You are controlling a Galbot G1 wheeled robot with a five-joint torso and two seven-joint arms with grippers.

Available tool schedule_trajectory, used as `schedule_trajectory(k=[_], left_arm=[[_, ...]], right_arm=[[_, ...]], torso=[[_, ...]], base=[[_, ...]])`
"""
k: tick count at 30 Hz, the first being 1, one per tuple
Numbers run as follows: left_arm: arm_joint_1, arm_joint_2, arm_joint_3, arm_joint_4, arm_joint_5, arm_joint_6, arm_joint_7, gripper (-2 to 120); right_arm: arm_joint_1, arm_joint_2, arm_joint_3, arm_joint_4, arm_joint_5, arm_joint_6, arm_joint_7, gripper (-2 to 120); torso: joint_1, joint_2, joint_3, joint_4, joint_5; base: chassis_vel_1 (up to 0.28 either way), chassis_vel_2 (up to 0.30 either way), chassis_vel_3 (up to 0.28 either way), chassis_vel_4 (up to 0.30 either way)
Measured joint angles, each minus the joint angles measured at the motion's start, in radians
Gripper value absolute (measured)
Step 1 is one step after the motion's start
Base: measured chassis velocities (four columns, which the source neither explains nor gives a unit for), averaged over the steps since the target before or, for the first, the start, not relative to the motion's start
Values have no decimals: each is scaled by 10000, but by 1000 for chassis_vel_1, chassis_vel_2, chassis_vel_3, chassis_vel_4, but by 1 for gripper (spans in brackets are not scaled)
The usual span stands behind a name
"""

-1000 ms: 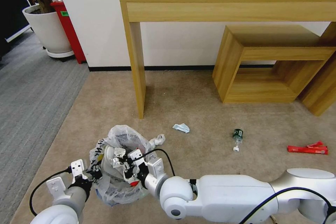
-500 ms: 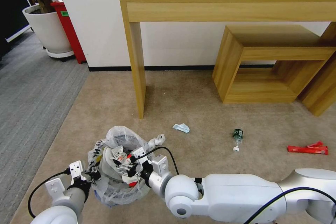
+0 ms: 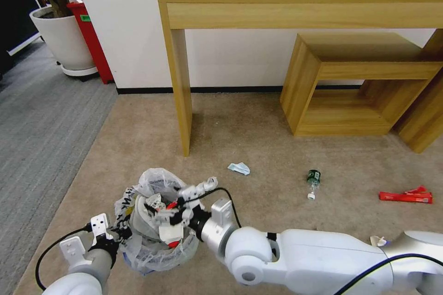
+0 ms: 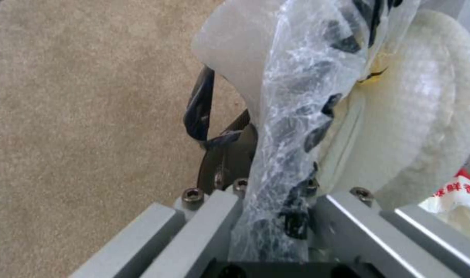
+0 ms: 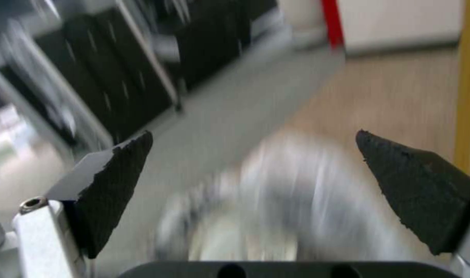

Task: Pick up the trash bin and place the garbage on the floor into it.

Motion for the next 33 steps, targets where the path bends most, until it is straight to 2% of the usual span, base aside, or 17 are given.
schedule_trajectory(k=[2,4,5,6,8,9,10,14,15,17,19,22,23,27,33], left_arm=[[4,0,0,-13,0,0,2,0],[31,-7,-8,-88,3,1,10,0],[37,-6,-31,-111,10,-1,14,0],[37,-6,-31,-111,10,-1,14,0],[50,5,-86,-155,14,-10,21,0],[50,6,-114,-179,14,-14,24,0],[50,6,-114,-179,14,-14,24,0],[49,-32,-209,-336,-4,-22,52,0],[49,-32,-209,-336,-4,-22,52,0],[53,-68,-277,-439,5,-29,65,0],[52,-75,-292,-464,8,-30,70,0],[30,-123,-359,-592,3,-35,90,0],[30,-123,-359,-592,3,-35,90,0],[88,-201,-325,-735,14,-42,145,0],[133,-228,-272,-775,71,-43,170,0]], right_arm=[[-77,-34,222,-23,-45,122,-196,100],[-510,-219,1501,-132,-334,684,-1056,100],[-729,-288,2127,-139,-425,737,-1226,100],[-729,-288,2127,-139,-425,737,-1226,100],[-1085,-431,3249,-141,-498,775,-1316,100],[-1235,-505,3747,-139,-499,777,-1309,100],[-1235,-505,3747,-139,-499,777,-1309,100],[-1908,-785,5776,-23,-560,698,-1176,100],[-1908,-785,5776,-23,-560,698,-1176,100],[-2564,-880,7161,95,-743,588,-1010,100],[-2808,-890,7545,128,-830,550,-924,100],[-4327,-878,9128,239,-1329,266,-514,100],[-4327,-878,9128,239,-1329,266,-514,100],[-6087,-716,10575,397,-2121,177,-353,100],[-7550,-312,11199,609,-3188,205,-303,100]], torso=[[0,0,0,0,1],[0,0,0,0,1],[0,-1,0,0,1],[0,-1,0,0,1],[0,0,0,-1,2],[0,0,1,0,0],[0,0,1,0,0],[0,0,0,-1,0],[0,0,0,-1,0],[0,0,0,0,1],[0,0,0,0,0],[1,0,0,-2,3],[1,0,0,-2,3],[0,0,0,-1,-1],[0,0,-1,-1,-3]], base=[[0,0,0,0],[0,0,0,0],[0,0,0,0],[0,0,0,0],[0,0,0,0],[0,0,0,0],[0,0,0,0],[0,0,0,0],[0,0,0,0],[0,0,0,0],[0,0,0,0],[0,0,0,0],[0,0,0,0],[0,0,0,0],[0,0,0,0]])
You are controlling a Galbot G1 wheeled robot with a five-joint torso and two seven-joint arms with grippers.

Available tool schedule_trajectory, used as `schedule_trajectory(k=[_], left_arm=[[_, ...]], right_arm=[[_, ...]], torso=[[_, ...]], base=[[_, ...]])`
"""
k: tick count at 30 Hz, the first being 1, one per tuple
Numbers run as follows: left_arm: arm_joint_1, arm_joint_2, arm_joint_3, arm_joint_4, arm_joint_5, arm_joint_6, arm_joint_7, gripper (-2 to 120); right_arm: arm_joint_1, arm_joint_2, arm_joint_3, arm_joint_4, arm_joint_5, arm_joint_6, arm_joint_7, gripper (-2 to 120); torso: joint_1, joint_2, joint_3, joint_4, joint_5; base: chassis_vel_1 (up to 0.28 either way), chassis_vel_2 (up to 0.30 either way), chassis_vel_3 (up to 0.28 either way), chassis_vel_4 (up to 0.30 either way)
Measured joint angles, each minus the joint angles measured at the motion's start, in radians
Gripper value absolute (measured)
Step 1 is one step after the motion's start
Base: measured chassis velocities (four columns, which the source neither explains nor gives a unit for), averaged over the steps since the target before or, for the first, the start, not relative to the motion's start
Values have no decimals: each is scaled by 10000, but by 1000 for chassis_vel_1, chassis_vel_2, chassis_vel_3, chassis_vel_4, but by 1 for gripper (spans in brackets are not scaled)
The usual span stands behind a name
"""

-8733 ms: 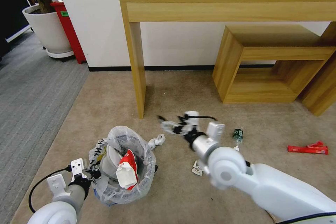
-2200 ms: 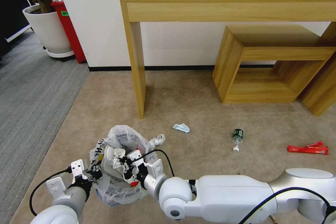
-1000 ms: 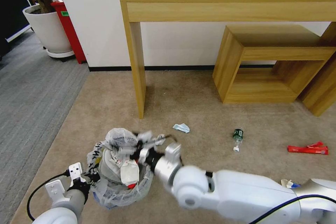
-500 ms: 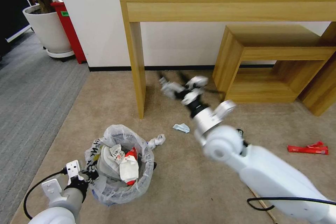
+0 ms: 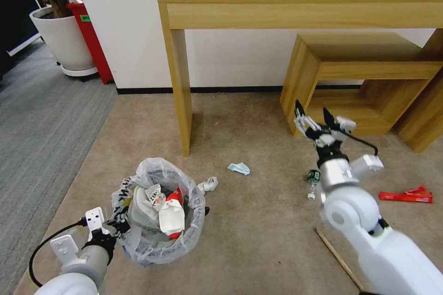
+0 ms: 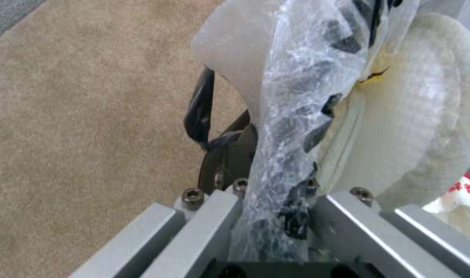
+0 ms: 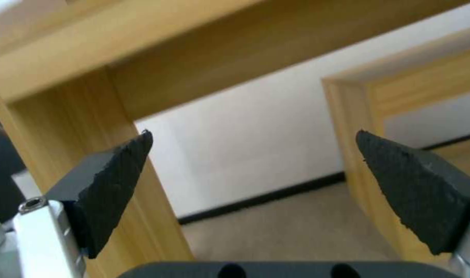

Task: Pick up the trash bin and place the garbage on the floor into it.

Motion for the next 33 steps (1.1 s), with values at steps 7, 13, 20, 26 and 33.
schedule_trajectory(k=[7,13,20,26,33], left_arm=[[166,28,-10,-27,77,17,44,0],[189,81,12,108,119,38,52,0],[482,247,19,258,111,63,41,0],[667,364,2,254,115,39,46,0],[862,343,-37,200,200,-78,122,0]], right_arm=[[-922,475,-14,-110,-1534,-208,708,100],[-1357,718,87,-452,-2278,-200,972,100],[-1504,1194,191,-820,-2734,-170,1123,100],[-1584,1650,190,-925,-2907,-177,1164,100],[-1625,1916,352,-1139,-3247,-13,1024,100]], torso=[[0,0,0,2,2],[0,0,0,0,2],[0,0,1,1,1],[0,0,0,1,1],[0,0,2,1,1]], base=[[0,0,0,0],[0,0,0,0],[0,0,0,0],[0,0,0,0],[0,0,0,0]])
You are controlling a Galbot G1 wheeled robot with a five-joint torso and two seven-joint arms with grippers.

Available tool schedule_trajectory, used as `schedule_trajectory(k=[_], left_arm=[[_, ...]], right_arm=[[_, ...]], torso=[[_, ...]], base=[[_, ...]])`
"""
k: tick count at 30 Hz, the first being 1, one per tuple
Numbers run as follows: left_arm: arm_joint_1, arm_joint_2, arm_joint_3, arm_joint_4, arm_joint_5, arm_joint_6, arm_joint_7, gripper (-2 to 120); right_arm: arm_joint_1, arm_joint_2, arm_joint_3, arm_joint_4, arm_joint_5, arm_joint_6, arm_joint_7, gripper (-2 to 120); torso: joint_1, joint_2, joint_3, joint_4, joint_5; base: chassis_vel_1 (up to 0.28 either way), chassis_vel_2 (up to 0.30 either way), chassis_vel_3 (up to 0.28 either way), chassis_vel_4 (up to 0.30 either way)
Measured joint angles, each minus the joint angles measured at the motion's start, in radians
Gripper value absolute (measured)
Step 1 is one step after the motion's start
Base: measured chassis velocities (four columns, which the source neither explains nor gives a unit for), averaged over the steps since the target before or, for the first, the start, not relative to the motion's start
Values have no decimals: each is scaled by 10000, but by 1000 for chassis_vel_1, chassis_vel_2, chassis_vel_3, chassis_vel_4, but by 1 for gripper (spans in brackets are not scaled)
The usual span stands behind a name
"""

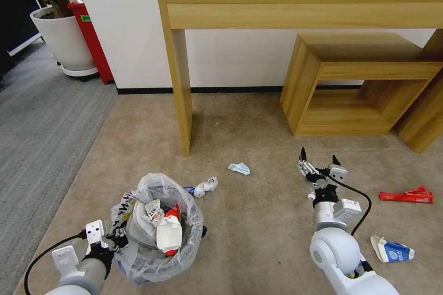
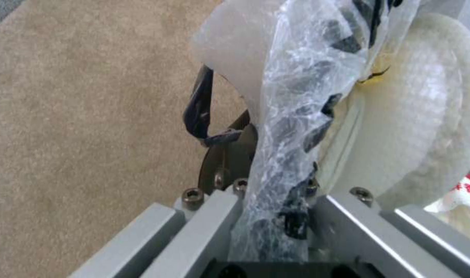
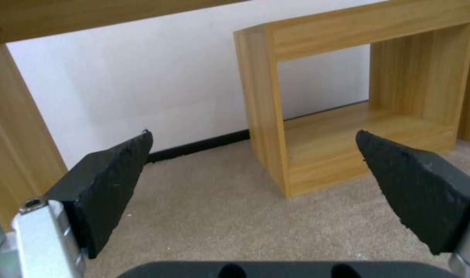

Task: Pick up the trash bin and place the garbage on the floor into it.

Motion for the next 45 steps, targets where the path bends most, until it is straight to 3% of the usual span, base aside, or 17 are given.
schedule_trajectory(k=[28,45], left_arm=[[-378,-360,23,291,27,-76,-6,0],[-412,-380,-79,369,2,-129,-29,0]], right_arm=[[854,-57,-496,-1121,-321,527,-272,98],[1133,60,-792,-1354,-466,626,-362,100]], torso=[[0,0,0,-1,1],[0,0,0,2,1]], base=[[0,0,0,0],[102,126,-105,-100]])
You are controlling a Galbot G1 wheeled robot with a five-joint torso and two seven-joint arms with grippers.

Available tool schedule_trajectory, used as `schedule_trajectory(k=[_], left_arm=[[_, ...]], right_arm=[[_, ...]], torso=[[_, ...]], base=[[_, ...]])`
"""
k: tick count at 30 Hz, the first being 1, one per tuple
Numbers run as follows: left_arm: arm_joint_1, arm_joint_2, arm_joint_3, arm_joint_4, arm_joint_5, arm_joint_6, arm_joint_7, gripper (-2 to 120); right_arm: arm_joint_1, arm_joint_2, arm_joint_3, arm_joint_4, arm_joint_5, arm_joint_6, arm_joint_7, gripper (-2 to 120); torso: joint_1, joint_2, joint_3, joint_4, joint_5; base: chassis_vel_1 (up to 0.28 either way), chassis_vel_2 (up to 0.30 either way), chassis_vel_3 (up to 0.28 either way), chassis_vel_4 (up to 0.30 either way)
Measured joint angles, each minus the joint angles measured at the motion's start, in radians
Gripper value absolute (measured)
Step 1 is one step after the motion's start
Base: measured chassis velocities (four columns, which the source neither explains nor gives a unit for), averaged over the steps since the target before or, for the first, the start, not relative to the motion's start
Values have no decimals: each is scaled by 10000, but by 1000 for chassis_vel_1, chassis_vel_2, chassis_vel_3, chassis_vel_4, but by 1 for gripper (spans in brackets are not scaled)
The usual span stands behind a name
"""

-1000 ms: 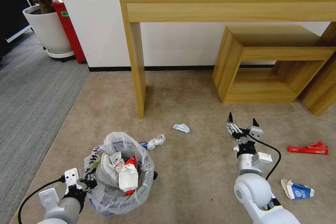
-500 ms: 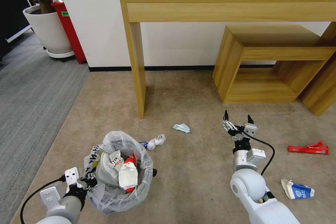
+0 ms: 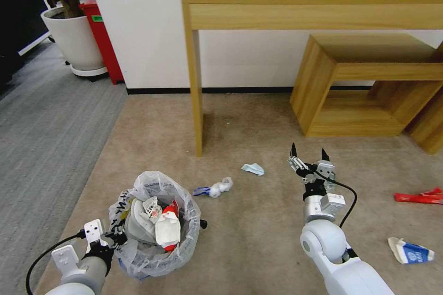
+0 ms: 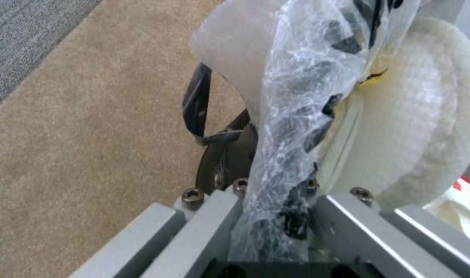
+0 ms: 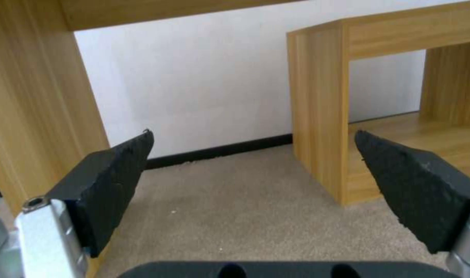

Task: Pick up the trash bin and place the garbage on the floor into it.

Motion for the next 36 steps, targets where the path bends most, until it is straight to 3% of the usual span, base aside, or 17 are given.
schedule_trajectory(k=[18,36], left_arm=[[28,-2,-29,-65,-33,-35,5,0],[140,-176,23,-132,108,-138,38,0]], right_arm=[[-236,61,132,174,-246,-180,2,100],[-389,105,118,240,-368,-153,-50,100]], torso=[[-1,0,-1,-3,-1],[1,0,0,-2,-1]], base=[[0,0,0,0],[-76,77,76,-74]])
